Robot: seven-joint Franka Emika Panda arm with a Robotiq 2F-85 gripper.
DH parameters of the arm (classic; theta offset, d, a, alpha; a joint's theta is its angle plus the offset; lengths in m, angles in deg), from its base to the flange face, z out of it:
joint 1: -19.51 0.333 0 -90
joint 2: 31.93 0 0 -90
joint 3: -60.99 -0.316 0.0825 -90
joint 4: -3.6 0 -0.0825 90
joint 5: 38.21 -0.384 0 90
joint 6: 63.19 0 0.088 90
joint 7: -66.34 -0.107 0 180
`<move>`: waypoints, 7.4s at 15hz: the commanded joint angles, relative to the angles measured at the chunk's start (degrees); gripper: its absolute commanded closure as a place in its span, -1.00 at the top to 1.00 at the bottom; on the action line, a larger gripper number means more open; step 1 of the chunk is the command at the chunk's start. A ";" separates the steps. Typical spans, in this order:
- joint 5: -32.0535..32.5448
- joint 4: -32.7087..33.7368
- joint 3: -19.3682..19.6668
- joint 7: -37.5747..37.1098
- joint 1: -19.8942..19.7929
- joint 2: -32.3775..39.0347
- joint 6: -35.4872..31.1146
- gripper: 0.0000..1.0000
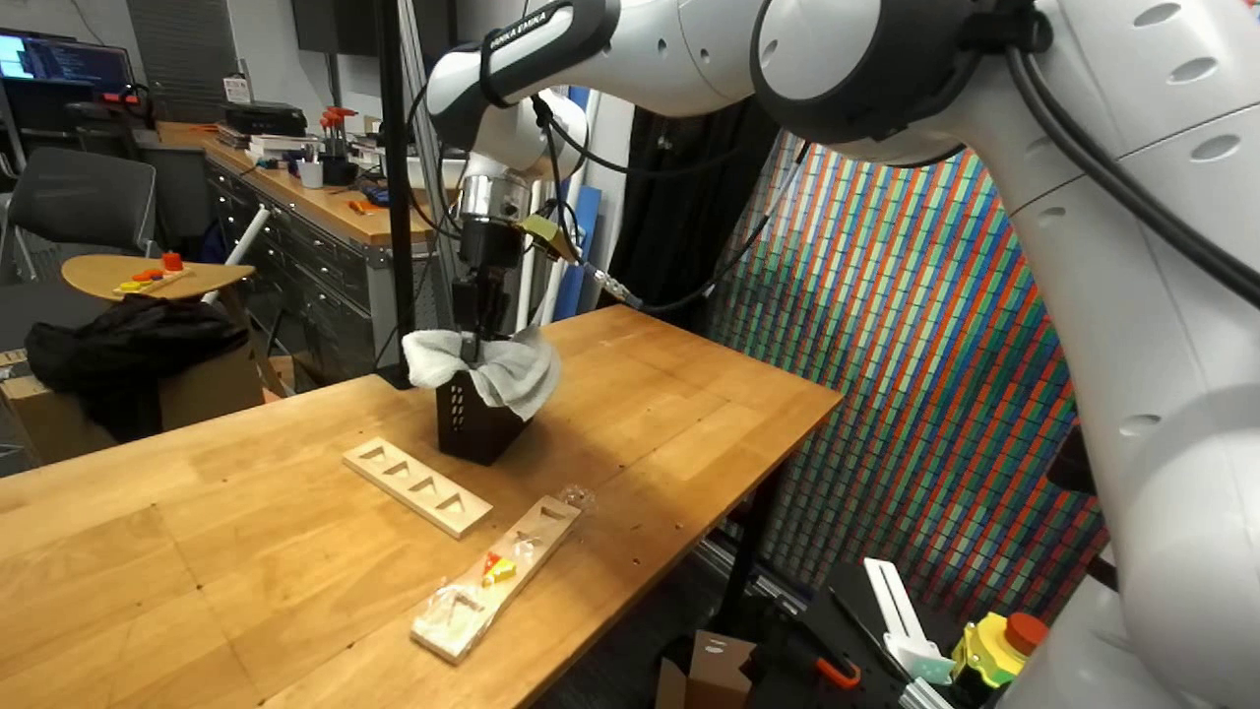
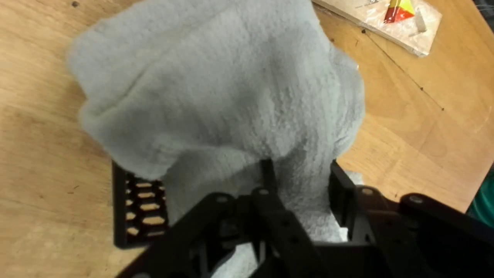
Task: Pick up the cloth and put it in the box, then remove it and fold it on the table
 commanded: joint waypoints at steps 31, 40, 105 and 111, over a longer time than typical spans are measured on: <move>-0.91 -0.90 -0.21 0.93 1.51 -5.29 3.23 -0.94; -2.25 -1.52 0.29 0.85 -0.70 -3.14 1.94 -0.93; 5.51 11.64 1.10 0.58 0.48 1.94 7.73 -0.93; 5.22 1.53 2.42 -1.85 0.02 -8.49 1.45 -0.93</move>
